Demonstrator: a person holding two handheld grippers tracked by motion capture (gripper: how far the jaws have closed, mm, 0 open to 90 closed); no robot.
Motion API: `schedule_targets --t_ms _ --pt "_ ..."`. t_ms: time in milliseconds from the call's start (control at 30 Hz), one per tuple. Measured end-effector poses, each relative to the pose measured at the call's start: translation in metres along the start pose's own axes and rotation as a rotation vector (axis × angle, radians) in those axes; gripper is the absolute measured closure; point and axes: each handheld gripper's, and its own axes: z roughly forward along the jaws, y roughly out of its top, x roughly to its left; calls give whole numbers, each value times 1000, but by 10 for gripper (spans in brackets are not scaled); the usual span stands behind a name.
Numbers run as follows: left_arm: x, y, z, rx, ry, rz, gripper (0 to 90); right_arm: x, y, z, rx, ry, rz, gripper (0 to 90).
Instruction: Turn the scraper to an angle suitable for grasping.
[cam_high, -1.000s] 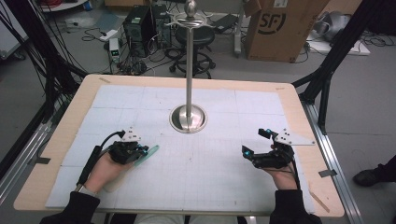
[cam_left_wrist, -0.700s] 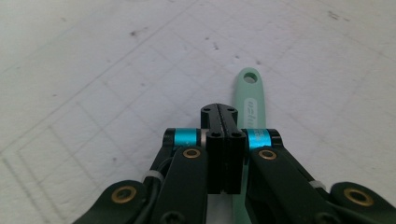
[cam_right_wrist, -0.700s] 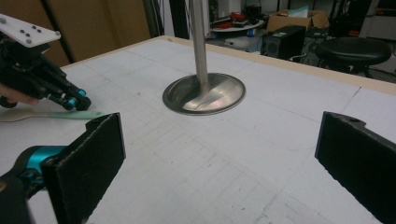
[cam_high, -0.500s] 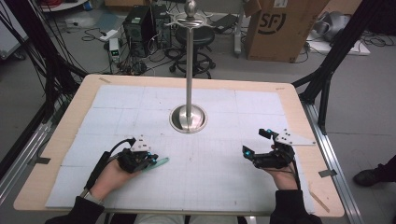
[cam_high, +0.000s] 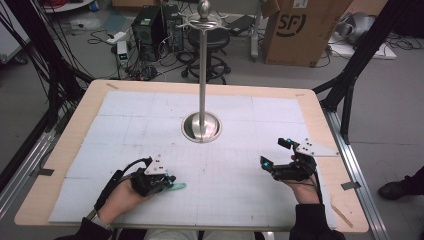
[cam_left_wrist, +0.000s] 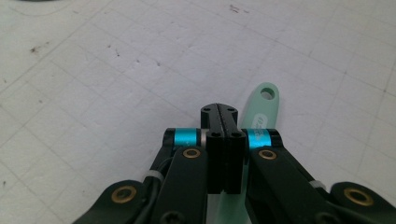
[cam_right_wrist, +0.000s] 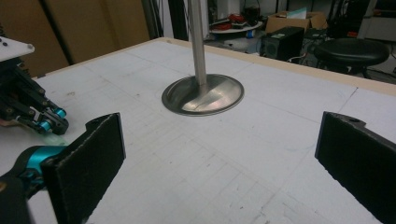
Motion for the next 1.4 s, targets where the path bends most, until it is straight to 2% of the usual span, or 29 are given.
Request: schedule_targets --t_ms 200,467,533,567,600,633,667,800,833,867,900,967,1067,1100,1133,1167,1200,1233,1300,1400 --pt "-5 -2 -1 -7 -13 17 899 0 0 0 1 2 1 7" --pt "-5 -2 -3 -27 -24 11 897 1 0 0 0 3 1 7" --pt "-1 0 -10 -75 -22 -9 896 1 0 0 0 1 -1 7" --pt "-1 0 -10 -75 -22 -9 893 1 0 0 -1 1 -1 7" --pt "4 1 -17 -103 -24 -33 887 1 0 -1 -1 1 1 7" --pt "4 1 -17 -103 -24 -33 867 1 0 -1 -1 1 2 7" --pt "11 0 -24 -122 -23 -51 848 1 0 -1 -1 0 2 7" --pt "18 -3 -34 -155 -9 -60 744 1 0 -1 -2 2 0 7" --pt "19 -3 -38 -167 -13 -59 705 1 0 -1 -1 2 0 7" --pt "22 -4 -44 -201 -4 -61 647 1 0 -1 2 0 4 7" --pt "22 -4 -44 -201 -4 -61 606 1 0 -1 2 1 6 7" --pt "26 -7 -52 -238 -17 -39 507 1 0 -2 3 1 5 7" --pt "28 -8 -55 -243 -39 -36 412 1 0 -2 2 1 6 7" --pt "28 -9 -57 -246 -38 -6 361 1 0 -2 2 1 6 7" --pt "28 -9 -57 -246 -38 -6 308 1 0 -1 2 1 5 7" --pt "28 -9 -57 -249 -36 12 308 1 0 -1 2 1 5 7" --pt "28 -9 -57 -257 -36 26 248 1 0 -1 4 -1 6 7" --pt "28 -10 -58 -261 -20 59 233 1 0 -1 5 3 4 7" --pt "27 -10 -57 -255 -19 71 228 1 0 -1 3 4 3 7" --pt "28 -11 -58 -246 -51 69 229 1 0 -2 0 2 7 7"
